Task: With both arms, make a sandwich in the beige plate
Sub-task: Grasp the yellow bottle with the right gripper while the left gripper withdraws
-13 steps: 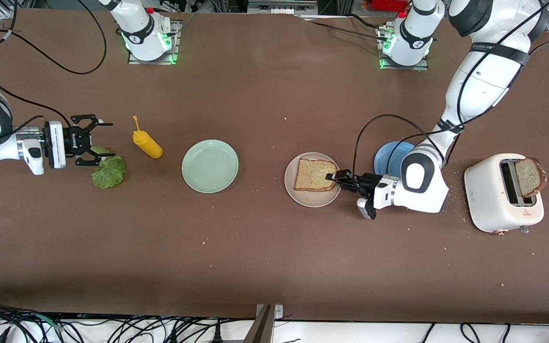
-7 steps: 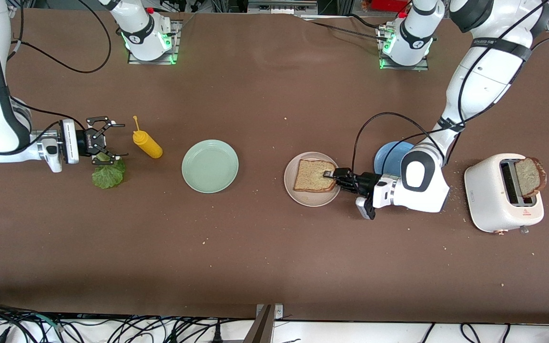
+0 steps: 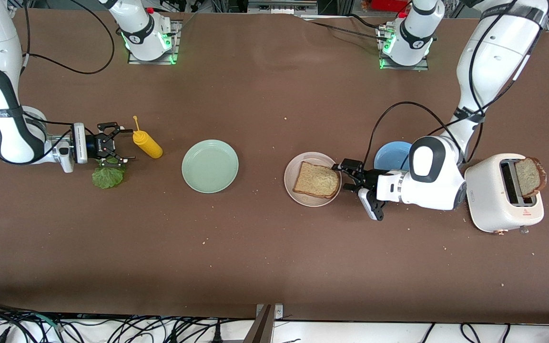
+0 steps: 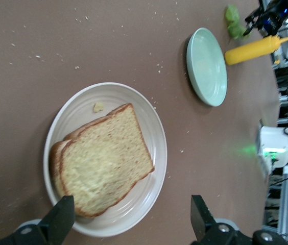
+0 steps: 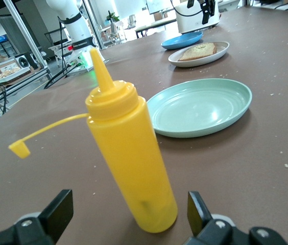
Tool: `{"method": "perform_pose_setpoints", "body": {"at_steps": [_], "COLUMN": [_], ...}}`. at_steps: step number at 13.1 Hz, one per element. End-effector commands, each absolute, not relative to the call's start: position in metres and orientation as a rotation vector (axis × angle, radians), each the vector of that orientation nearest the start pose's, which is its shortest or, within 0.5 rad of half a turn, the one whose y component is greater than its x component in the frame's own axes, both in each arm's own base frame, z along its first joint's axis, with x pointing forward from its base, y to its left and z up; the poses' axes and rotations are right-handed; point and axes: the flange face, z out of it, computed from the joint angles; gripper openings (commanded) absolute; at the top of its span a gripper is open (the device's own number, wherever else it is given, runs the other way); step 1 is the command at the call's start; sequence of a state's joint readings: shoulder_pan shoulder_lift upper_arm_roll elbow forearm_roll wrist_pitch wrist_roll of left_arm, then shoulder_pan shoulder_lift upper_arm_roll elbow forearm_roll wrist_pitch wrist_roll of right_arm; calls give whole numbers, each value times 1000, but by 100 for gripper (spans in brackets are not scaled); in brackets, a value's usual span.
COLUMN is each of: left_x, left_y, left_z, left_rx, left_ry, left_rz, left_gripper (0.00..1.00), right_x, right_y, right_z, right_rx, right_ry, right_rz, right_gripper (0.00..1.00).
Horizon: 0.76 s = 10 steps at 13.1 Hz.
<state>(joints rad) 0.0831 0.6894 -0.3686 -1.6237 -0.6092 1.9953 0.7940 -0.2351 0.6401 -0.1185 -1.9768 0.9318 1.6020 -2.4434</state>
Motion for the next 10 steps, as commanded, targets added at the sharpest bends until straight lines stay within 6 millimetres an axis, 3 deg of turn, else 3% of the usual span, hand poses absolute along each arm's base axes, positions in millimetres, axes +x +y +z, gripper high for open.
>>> {"method": "perform_pose_setpoints", "body": {"at_steps": [1, 3, 8, 10], "left_x": [642, 646, 648, 649], "left_y": [-181, -172, -160, -151], "left_z": [285, 322, 402, 434], "left_rx": [2323, 2429, 2785, 2843], "left_ry": [-985, -1110, -1053, -992], "left_rz": [-58, -27, -15, -82], "left_gripper": [100, 100, 100, 100], "right_x": [509, 513, 516, 517], "right_y": [-94, -83, -56, -53], "right_z": [120, 117, 100, 100], "right_rx": [-1465, -1464, -1451, -1444], "right_ry": [-1391, -1388, -1351, -1357], "right_rz": [-721, -730, -766, -768], "right_gripper": [99, 99, 99, 78]}}
